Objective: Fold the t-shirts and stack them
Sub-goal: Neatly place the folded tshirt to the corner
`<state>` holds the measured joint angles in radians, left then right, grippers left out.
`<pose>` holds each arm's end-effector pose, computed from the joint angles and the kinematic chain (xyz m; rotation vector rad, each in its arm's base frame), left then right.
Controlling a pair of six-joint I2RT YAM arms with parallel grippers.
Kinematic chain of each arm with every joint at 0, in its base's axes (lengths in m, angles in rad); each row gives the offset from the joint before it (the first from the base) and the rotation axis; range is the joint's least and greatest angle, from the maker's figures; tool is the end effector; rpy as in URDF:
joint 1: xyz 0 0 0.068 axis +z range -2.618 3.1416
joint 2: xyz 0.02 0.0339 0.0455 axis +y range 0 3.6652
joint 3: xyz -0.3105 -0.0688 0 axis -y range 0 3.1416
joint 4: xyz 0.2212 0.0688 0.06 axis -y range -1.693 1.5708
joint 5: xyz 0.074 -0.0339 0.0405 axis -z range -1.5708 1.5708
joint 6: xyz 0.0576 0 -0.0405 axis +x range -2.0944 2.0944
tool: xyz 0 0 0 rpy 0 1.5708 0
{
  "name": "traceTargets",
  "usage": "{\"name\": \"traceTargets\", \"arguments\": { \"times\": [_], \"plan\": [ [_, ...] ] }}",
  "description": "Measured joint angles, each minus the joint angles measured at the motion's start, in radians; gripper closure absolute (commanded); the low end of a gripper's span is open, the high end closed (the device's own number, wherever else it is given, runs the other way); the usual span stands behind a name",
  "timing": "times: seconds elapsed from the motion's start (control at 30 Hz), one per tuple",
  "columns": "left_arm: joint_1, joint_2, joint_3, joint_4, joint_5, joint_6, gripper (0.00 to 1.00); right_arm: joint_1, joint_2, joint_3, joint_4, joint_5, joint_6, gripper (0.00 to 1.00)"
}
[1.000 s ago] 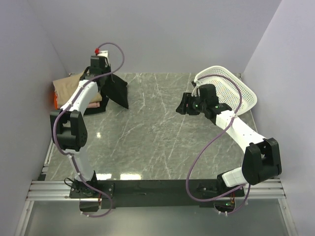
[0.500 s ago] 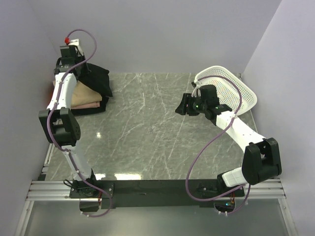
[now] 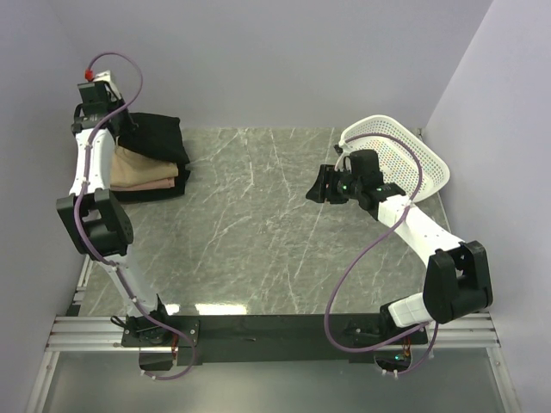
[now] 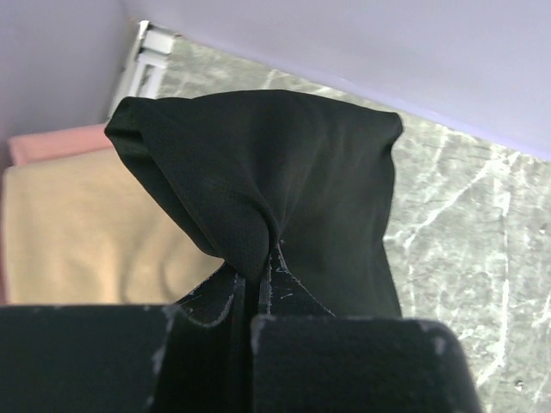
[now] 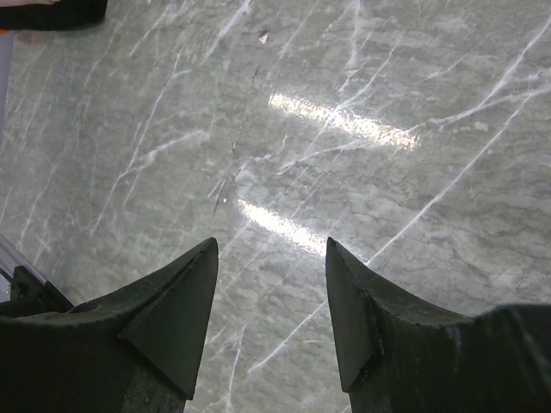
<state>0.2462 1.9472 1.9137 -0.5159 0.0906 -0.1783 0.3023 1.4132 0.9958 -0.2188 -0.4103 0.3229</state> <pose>0.4564 0.1093 0.3862 -0.3935 2.0813 -0.0557 0.2794 0.1112 0.3100 -0.2130 2.2516 0.7944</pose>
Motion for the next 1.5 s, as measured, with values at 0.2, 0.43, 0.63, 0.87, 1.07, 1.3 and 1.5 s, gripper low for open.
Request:
{"name": "traceTargets", "arguments": {
  "times": [0.2, 0.43, 0.63, 0.87, 1.07, 1.3, 1.5],
  "plan": [
    [0.045, 0.000, -0.003, -0.005, 0.012, 0.000, 1.00, 0.000, 0.000, -0.002, 0.002, -0.002, 0.000, 0.40],
    [0.095, -0.004, -0.045, 0.003, 0.025, 0.000, 1.00, 0.000, 0.000, -0.002, 0.002, -0.003, 0.000, 0.40],
    [0.139, -0.017, -0.113, 0.021, 0.027, 0.000, 1.00, 0.000, 0.000, -0.003, 0.002, -0.004, 0.000, 0.40],
    [0.148, -0.018, -0.188, 0.064, -0.024, 0.007, 1.00, 0.000, -0.002, -0.003, 0.002, -0.003, 0.000, 0.40],
    [0.146, -0.010, -0.225, 0.093, -0.099, 0.021, 1.00, 0.000, -0.005, -0.007, 0.002, -0.004, -0.001, 0.40],
    [0.140, 0.054, -0.250, 0.142, -0.180, 0.041, 1.00, 0.000, -0.010, -0.007, 0.003, -0.003, -0.003, 0.40],
    [0.100, 0.092, -0.260, 0.179, -0.272, 0.081, 1.00, 0.000, -0.010, -0.007, 0.003, -0.003, -0.003, 0.40]
  ]
}}
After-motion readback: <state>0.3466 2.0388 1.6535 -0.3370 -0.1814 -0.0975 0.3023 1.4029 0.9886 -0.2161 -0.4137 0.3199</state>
